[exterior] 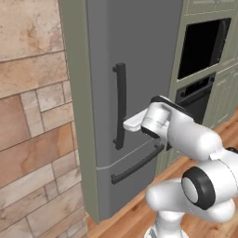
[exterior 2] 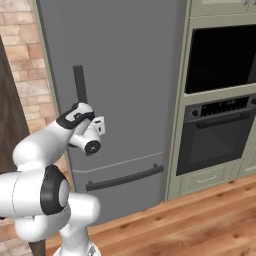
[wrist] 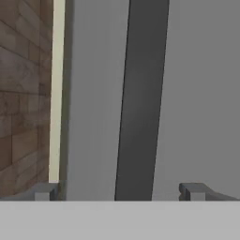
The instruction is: Place one of the steaks on the plate and the other in the bowl. Then place the bowl in the fridge.
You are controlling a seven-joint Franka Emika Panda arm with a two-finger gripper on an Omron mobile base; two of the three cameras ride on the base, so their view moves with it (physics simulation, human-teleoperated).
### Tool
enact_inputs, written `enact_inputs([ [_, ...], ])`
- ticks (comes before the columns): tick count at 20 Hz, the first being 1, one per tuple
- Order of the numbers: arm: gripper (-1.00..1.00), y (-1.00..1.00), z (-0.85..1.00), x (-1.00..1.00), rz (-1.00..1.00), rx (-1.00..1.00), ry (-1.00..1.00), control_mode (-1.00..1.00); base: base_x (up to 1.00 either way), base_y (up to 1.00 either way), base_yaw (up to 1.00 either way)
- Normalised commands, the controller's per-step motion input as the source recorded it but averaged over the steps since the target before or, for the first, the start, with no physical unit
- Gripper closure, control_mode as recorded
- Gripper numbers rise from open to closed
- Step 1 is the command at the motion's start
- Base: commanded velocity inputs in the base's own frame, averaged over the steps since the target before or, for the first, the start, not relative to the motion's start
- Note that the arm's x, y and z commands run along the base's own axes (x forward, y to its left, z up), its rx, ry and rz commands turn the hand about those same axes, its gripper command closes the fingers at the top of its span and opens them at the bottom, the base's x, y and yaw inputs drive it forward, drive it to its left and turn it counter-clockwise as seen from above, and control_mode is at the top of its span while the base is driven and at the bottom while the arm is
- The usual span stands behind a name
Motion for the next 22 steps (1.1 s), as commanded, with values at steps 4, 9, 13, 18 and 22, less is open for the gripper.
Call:
enact_inputs([
  [4, -1.00, 0.00, 0.00, 0.35, 0.03, 0.00, 0.04, -1.00, 0.00, 0.00, 0.00],
  [9, -1.00, 0.00, 0.00, 0.31, 0.04, 0.00, 0.02, -1.00, 0.00, 0.00, 0.00],
  [13, -1.00, 0.00, 0.00, 0.32, 0.04, 0.00, 0.01, -1.00, 0.00, 0.00, 0.00],
  [18, -1.00, 0.02, -0.06, 0.32, 0.06, 0.00, 0.01, -1.00, 0.00, 0.00, 0.00],
  [22, -1.00, 0.27, -0.12, 0.43, 0.05, 0.00, 0.01, -1.00, 0.00, 0.00, 0.00],
])
